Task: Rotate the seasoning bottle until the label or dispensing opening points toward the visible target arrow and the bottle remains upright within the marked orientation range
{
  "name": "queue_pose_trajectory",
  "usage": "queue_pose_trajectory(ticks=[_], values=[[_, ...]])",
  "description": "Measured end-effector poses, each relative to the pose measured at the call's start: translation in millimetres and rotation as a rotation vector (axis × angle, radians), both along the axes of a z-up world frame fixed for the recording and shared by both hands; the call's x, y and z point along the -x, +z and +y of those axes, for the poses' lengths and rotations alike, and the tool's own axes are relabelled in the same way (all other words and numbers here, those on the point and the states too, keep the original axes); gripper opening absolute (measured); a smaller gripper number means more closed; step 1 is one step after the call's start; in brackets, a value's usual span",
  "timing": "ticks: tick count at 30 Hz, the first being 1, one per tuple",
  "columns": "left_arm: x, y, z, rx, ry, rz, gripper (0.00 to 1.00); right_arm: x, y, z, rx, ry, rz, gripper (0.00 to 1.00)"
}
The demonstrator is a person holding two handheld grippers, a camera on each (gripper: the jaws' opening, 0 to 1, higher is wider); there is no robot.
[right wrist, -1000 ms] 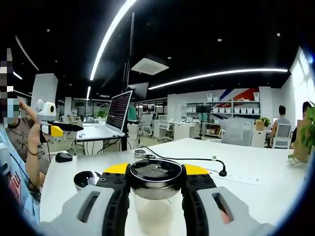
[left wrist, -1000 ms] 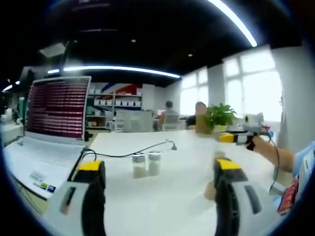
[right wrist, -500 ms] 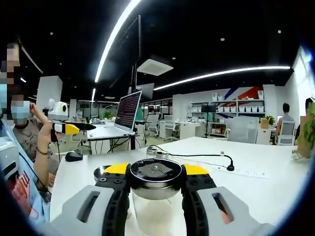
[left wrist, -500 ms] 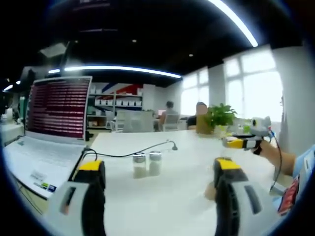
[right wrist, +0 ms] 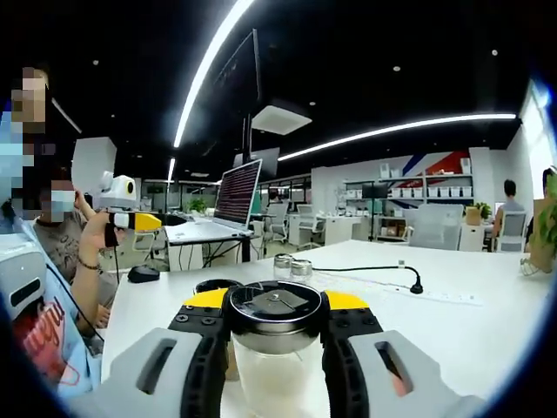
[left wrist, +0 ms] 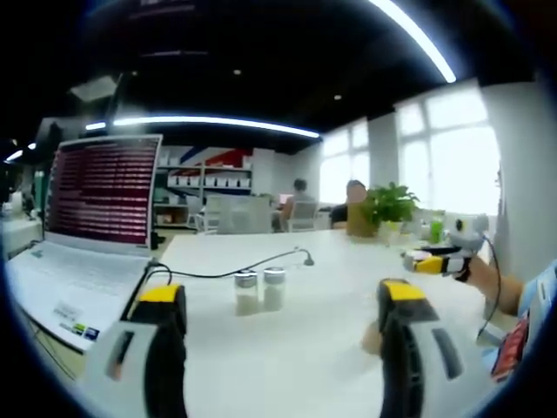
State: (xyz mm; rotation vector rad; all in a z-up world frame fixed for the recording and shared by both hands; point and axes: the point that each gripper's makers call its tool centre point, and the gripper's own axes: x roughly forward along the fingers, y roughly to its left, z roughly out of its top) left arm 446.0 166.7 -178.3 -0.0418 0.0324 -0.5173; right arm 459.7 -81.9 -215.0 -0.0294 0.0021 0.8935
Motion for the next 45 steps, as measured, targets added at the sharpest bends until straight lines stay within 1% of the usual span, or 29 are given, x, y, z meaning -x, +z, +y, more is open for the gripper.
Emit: queue_pose_trajectory(ticks=[5, 10, 12, 14, 19, 21, 22, 23, 24, 27, 32, 38, 45], values=[[0.3, -0.3, -1.3, -0.002, -0.002, 0.000, 0.97, 4.3, -6.0, 1.3, 0.007, 0.009, -0.002, 0.39], [-0.3, -0.9, -2.1, 0.000, -0.003, 0.002, 0.97, 4.8, -12.8, -1.6, -0.008, 0.011, 0.019, 0.39], [-0.2, 2.5, -2.0, 0.027, -0.008, -0.003, 0.97, 5.4, -16.3, -2.3, -0.011, 0.011, 0.022, 0.39], [0.2, 3.7, -1.6, 0.033, -0.010, -0.005, 0.97, 6.7, -20.0, -1.8, -0.010, 0.016, 0.025, 0.39], [0.0, 2.8, -1.4, 0.023, -0.006, -0.003, 0.97, 9.0, -28.6, 1.4, 0.006, 0.030, 0.040, 0.40], [0.0, 2.7, -2.0, 0.022, -0.007, -0.003, 0.97, 10.6, -26.0, 3.7, 0.006, 0.050, 0.015, 0.40], [0.0, 2.6, -2.3, 0.022, -0.008, -0.003, 0.97, 14.5, -28.3, 5.3, 0.018, 0.079, 0.017, 0.40], [0.1, 2.3, -3.1, 0.021, -0.008, -0.002, 0.97, 15.1, -28.0, 4.9, -0.008, 0.083, 0.043, 0.40], [0.1, 1.8, -3.7, 0.019, -0.009, -0.002, 0.97, 13.8, -27.3, 3.7, 0.002, 0.079, 0.028, 0.40], [0.5, 1.2, -4.8, 0.015, -0.016, 0.000, 0.97, 15.8, -27.2, 4.5, 0.014, 0.078, 0.022, 0.40], [1.6, 3.3, -1.0, 0.019, -0.003, -0.006, 0.97, 15.2, -27.9, 4.3, 0.013, 0.079, 0.024, 0.40], [2.9, 3.6, -2.0, 0.019, -0.010, -0.009, 0.96, 15.3, -29.1, 5.6, 0.023, 0.093, 0.021, 0.40], [2.0, 0.7, -2.8, 0.019, -0.006, 0.002, 0.96, 14.4, -29.6, 6.8, 0.029, 0.057, 0.026, 0.40]])
